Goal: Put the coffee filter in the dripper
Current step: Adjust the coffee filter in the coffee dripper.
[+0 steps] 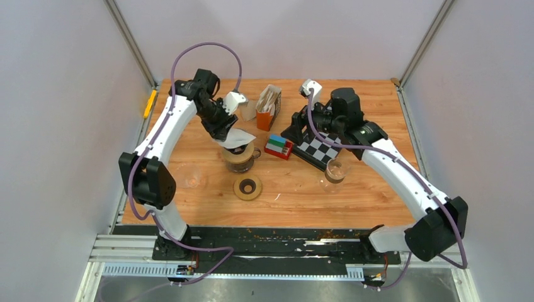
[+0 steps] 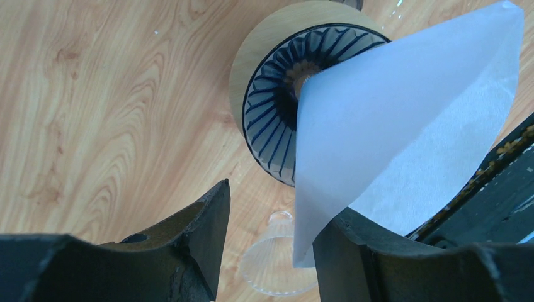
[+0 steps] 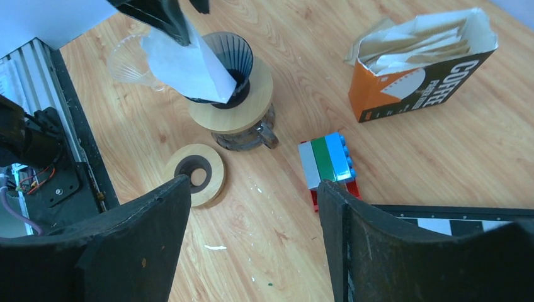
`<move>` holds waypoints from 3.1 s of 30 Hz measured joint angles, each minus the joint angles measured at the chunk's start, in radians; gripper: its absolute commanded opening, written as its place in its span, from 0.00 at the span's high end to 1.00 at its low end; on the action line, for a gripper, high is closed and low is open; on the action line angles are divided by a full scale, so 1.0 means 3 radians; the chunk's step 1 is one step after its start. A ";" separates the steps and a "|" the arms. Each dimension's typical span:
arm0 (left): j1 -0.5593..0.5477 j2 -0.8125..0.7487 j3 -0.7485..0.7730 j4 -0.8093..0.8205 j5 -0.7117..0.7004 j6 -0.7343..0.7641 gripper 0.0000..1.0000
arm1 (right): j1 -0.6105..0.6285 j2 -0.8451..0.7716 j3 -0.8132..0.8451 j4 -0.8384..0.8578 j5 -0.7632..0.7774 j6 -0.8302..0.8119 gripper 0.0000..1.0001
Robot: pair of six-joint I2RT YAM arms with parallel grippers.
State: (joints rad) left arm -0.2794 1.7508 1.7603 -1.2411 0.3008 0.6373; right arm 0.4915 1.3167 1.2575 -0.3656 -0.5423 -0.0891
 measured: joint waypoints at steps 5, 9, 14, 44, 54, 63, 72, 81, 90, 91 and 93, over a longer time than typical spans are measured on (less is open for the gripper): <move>0.0023 -0.0136 -0.0114 0.0151 0.0043 -0.0327 0.43 | 0.0141 0.0261 0.0111 -0.0045 0.0211 0.0081 0.26; 0.0033 -0.0195 -0.0139 0.0239 0.0069 -0.0535 0.42 | 0.0341 0.0450 0.0338 -0.0118 0.0406 0.0142 0.26; 0.0053 -0.0261 -0.0211 0.0314 0.0074 -0.0703 0.42 | 0.0524 0.0692 0.0649 -0.0186 0.0573 0.0221 0.25; 0.0268 -0.0729 -0.0931 0.0815 0.0117 -0.1302 0.37 | 0.0823 0.1757 0.1550 -0.0605 0.0781 0.0495 0.32; 0.0286 -0.0819 -0.1039 0.0946 0.0141 -0.1394 0.37 | 0.0824 0.1932 0.1726 -0.0698 0.0835 0.0495 0.35; 0.0289 -0.0819 -0.1040 0.1010 0.0154 -0.1436 0.37 | 0.0824 0.1981 0.1769 -0.0744 0.0881 0.0493 0.36; 0.0289 -0.0741 -0.1039 0.1006 0.0137 -0.1434 0.37 | 0.0827 0.2117 0.1798 -0.0758 0.0905 0.0493 0.37; 0.0292 -0.0707 -0.1039 0.1073 0.0121 -0.1462 0.37 | 0.0827 0.2210 0.1841 -0.0760 0.0935 0.0493 0.39; 0.0296 -0.0571 -0.1039 0.1137 0.0114 -0.1472 0.37 | 0.0827 0.2214 0.1857 -0.0760 0.0931 0.0533 0.39; 0.0298 -0.0558 -0.1036 0.1136 0.0114 -0.1472 0.37 | 0.0829 0.2214 0.1857 -0.0762 0.0931 0.0544 0.39; 0.0298 -0.0533 -0.1012 0.1120 0.0114 -0.1470 0.37 | 0.0832 0.2214 0.1855 -0.0762 0.0931 0.0558 0.40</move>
State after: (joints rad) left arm -0.1902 1.5909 1.4567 -0.9051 0.3351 0.1963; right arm 0.7410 1.9808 1.8141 -0.5941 -0.2630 0.0784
